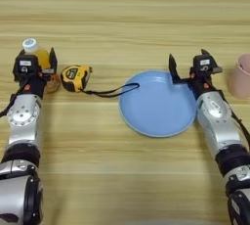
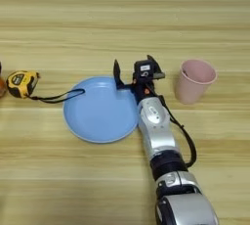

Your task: Move the objects on the table

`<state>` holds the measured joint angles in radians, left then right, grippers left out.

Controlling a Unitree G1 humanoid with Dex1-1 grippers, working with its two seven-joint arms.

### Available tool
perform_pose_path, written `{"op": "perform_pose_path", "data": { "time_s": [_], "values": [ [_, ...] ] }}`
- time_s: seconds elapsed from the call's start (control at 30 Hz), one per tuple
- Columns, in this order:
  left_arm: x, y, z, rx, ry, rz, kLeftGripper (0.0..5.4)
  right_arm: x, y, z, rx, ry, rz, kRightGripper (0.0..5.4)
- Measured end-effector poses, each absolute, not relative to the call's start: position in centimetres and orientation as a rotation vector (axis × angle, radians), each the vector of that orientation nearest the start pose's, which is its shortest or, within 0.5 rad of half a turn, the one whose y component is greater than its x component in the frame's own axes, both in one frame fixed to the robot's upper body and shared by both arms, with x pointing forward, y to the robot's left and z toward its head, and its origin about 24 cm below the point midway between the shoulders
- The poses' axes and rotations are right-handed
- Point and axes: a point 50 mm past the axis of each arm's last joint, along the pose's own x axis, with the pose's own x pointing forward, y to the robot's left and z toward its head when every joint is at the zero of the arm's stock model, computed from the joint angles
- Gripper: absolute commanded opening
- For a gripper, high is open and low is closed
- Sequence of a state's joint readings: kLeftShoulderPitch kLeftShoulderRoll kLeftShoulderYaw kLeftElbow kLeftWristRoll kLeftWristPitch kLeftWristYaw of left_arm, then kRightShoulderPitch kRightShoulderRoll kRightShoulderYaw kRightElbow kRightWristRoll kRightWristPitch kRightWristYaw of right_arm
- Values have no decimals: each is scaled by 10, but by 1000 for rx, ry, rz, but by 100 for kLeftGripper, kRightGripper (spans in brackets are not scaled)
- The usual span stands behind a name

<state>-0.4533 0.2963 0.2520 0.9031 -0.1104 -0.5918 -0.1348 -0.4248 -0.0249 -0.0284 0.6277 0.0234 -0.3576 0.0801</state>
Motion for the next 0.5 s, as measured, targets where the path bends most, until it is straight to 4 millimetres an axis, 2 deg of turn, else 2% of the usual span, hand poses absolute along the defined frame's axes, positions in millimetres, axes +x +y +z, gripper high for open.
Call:
{"op": "perform_pose_path", "data": {
  "time_s": [0.37, 0.43, 0.5],
  "values": [
    [313, 255, 46, 103, -191, 133, 347, 325, -126, 47, -11, -134, 154, 540],
    [312, 253, 50, 105, -219, 125, 347, 325, -126, 47, -10, -134, 153, 540],
    [312, 248, 64, 113, -293, 109, 347, 325, -126, 46, -10, -133, 152, 540]
  ]
}}
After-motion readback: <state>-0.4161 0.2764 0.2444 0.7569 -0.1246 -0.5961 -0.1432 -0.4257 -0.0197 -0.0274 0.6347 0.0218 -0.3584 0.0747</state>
